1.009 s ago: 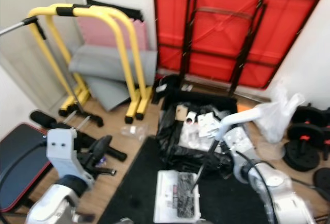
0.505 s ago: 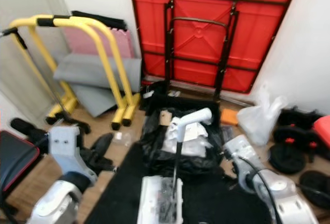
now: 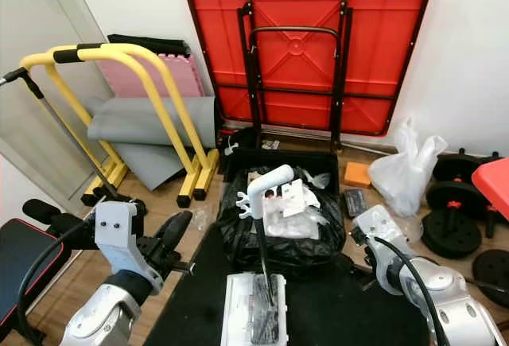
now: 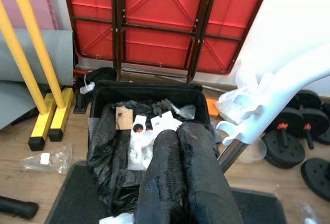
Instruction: Sweep floor
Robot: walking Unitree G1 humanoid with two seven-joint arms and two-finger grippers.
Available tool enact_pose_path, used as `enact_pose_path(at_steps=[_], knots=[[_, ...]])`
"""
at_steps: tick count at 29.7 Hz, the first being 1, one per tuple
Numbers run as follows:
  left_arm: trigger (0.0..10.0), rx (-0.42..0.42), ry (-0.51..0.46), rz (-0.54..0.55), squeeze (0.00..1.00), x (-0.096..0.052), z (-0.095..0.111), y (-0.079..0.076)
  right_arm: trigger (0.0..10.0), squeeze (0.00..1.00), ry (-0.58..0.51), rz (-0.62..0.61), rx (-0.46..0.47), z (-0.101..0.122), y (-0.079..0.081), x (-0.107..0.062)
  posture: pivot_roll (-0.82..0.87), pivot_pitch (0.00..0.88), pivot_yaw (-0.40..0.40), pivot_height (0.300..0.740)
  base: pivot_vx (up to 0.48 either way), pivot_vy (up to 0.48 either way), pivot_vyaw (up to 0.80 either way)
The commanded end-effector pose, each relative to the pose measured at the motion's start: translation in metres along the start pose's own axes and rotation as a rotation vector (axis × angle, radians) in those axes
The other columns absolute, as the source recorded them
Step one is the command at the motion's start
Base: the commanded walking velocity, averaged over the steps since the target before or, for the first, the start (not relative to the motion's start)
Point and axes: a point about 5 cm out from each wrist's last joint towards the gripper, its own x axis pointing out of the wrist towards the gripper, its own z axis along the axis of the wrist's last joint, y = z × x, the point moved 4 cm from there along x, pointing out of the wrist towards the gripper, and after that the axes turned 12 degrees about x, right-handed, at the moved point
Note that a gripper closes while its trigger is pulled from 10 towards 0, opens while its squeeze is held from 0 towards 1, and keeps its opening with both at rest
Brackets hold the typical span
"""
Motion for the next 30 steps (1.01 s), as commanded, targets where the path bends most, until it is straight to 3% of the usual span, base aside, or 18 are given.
enact_pose_path(at_steps=[1, 10, 17, 21, 30], knots=[[10.0, 0.023, 0.016, -0.015, 0.0, -0.001, -0.002, 0.001, 10.0, 0.0, 0.016, 0.069, -0.021, -0.004, 0.005, 0.005, -0.14, 0.115, 0.021, 0.73, 0.0, 0.0, 0.0], [10.0, 0.027, -0.012, -0.053, 0.0, 0.0, 0.008, -0.006, 10.0, 0.0, 0.001, 0.041, -0.082, 0.004, -0.008, 0.014, -0.13, 0.124, 0.021, 0.715, 0.0, 0.0, 0.0], [10.0, 0.026, -0.046, -0.132, 0.0, 0.001, 0.021, -0.025, 10.0, 0.0, -0.009, 0.045, -0.194, 0.016, -0.011, 0.028, -0.1, 0.138, 0.03, 0.695, 0.0, 0.0, 0.0], [10.0, -0.026, -0.075, -0.187, 0.0, 0.001, 0.027, -0.044, 10.0, 0.0, -0.04, 0.072, -0.224, 0.023, -0.01, 0.04, -0.09, 0.148, 0.032, 0.675, 0.0, 0.0, 0.0], [10.0, -0.045, -0.078, -0.194, 0.0, -0.007, 0.031, -0.046, 10.0, 0.0, -0.096, 0.142, -0.252, 0.034, -0.004, 0.05, -0.07, 0.175, 0.041, 0.655, 0.0, 0.0, 0.0]])
